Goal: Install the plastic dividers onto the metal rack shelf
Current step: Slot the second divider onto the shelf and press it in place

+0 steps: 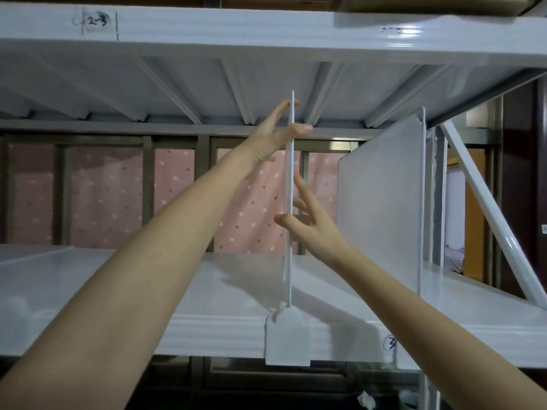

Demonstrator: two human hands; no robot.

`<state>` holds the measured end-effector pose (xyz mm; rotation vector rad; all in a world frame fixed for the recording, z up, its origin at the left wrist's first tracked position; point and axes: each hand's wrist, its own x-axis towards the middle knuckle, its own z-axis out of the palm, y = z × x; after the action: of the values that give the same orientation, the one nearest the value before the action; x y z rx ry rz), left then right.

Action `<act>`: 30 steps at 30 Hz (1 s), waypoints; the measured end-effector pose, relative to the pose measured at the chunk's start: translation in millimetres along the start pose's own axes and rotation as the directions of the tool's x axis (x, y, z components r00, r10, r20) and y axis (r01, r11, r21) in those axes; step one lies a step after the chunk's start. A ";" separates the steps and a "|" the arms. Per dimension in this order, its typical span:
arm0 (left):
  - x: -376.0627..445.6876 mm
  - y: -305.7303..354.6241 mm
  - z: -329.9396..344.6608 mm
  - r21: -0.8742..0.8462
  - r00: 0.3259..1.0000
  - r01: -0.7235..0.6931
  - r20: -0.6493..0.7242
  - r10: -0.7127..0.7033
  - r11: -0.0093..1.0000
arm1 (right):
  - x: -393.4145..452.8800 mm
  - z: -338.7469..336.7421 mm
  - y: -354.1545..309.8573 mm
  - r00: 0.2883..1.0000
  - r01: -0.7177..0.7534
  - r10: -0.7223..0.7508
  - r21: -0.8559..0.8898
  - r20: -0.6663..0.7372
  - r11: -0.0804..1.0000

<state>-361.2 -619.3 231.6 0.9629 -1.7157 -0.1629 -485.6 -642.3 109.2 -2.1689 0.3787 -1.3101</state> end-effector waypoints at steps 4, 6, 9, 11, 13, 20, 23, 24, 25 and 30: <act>-1.9 -4.2 4.1 -0.046 0.998 -0.016 -0.058 0.014 0.999 | -0.5 5.2 2.8 1.000 -0.008 0.008 -0.001 0.025 1.000; -0.9 -3.5 7.2 -0.068 0.997 -0.035 -0.070 0.030 0.997 | -3.3 7.0 9.1 0.998 -0.017 0.016 0.002 0.054 1.000; -1.1 0.6 13.5 -0.084 0.998 -0.025 -0.059 0.020 0.996 | -10.0 10.5 17.4 0.993 -0.076 0.071 0.049 0.098 0.996; -0.8 2.1 16.2 -0.097 0.997 -0.019 -0.072 0.012 0.995 | -12.5 11.6 19.7 0.990 -0.091 0.083 0.072 0.113 0.993; -1.1 2.9 17.5 -0.103 0.995 -0.027 -0.095 0.017 0.994 | -12.6 11.0 19.5 0.989 -0.096 0.087 0.073 0.117 0.993; 1.3 1.7 17.1 -0.147 0.987 -0.026 -0.159 0.002 0.989 | -11.4 16.4 21.2 0.994 -0.061 0.053 0.072 0.099 0.996; -2.4 -1.5 15.2 -0.211 0.981 -0.030 -0.192 -0.012 0.977 | -11.9 19.7 21.9 0.996 -0.033 0.029 0.038 0.087 0.999; -2.6 -2.2 14.7 -0.225 0.980 -0.030 -0.200 -0.016 0.974 | -11.8 20.7 22.7 0.997 -0.025 0.023 0.032 0.080 0.999; -2.8 -2.5 14.3 -0.233 0.978 -0.031 -0.207 -0.018 0.972 | -11.6 21.6 24.0 0.997 -0.020 0.018 0.029 0.073 0.999; -1.9 -2.7 18.3 -0.222 0.972 -0.061 -0.233 0.007 0.973 | -10.2 22.3 30.5 0.999 0.006 -0.007 0.010 0.049 1.000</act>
<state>-375.3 -626.2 221.7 0.7508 -1.4629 -0.2118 -469.4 -654.1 75.6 -2.1915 0.3455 -1.2574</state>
